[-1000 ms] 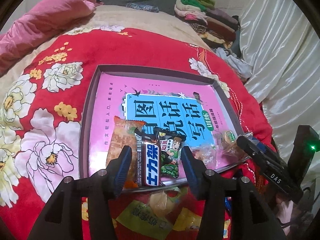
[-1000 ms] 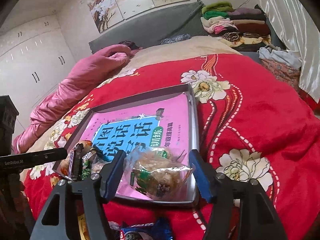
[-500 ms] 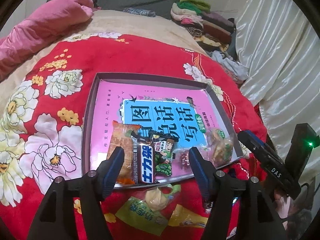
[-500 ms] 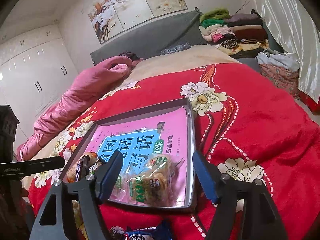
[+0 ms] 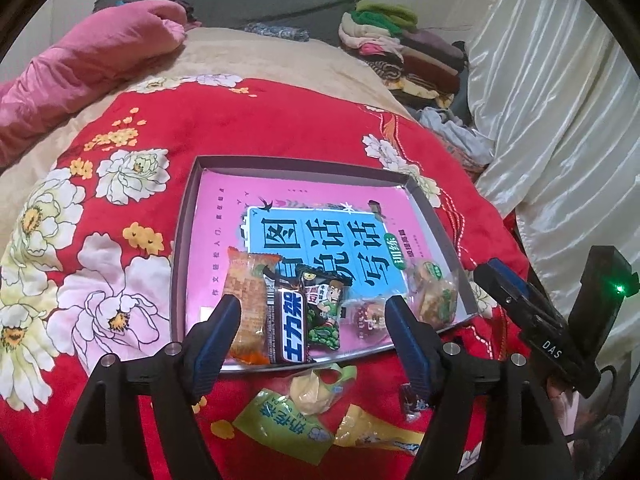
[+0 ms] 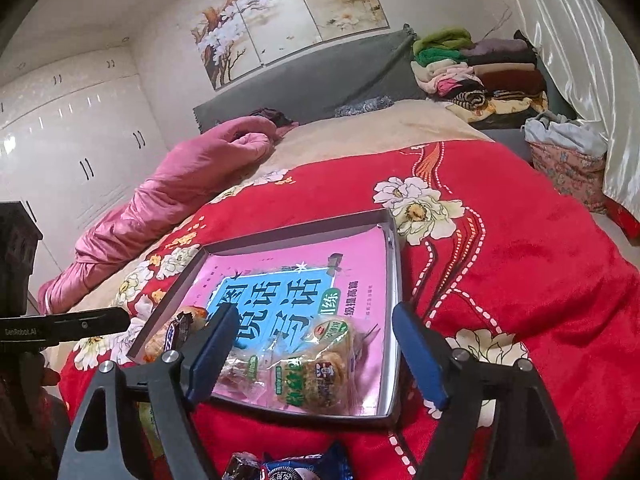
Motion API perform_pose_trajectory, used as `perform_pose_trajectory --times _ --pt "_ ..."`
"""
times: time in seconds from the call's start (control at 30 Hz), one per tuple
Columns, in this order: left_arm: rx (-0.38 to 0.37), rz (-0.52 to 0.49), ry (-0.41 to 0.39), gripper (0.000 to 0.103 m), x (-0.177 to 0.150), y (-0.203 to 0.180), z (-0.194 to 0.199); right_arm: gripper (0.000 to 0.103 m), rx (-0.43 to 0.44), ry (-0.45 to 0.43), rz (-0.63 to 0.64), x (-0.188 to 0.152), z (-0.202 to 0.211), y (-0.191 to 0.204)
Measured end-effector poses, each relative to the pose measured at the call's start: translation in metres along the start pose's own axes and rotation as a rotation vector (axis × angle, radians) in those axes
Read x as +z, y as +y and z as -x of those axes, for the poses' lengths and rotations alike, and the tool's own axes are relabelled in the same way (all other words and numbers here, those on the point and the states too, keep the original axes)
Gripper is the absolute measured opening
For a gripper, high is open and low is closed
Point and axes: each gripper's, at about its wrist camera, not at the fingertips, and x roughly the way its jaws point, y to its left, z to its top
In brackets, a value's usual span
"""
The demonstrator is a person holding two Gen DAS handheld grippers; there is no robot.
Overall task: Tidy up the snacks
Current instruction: 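Withdraw both tools from the tray toward the loose snacks on the bedspread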
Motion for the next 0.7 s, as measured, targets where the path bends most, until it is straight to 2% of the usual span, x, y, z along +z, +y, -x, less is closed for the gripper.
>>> perform_pose_trajectory --times 0.3,0.7 --pt "-0.028 -0.012 0.032 0.076 -0.013 -0.01 0.005 0.079 -0.002 -0.01 0.067 -0.001 0.011 0.012" --pt "-0.058 -0.022 0.097 0.076 -0.044 -0.03 0.007 0.082 -0.01 -0.012 0.056 -0.01 0.039 0.011"
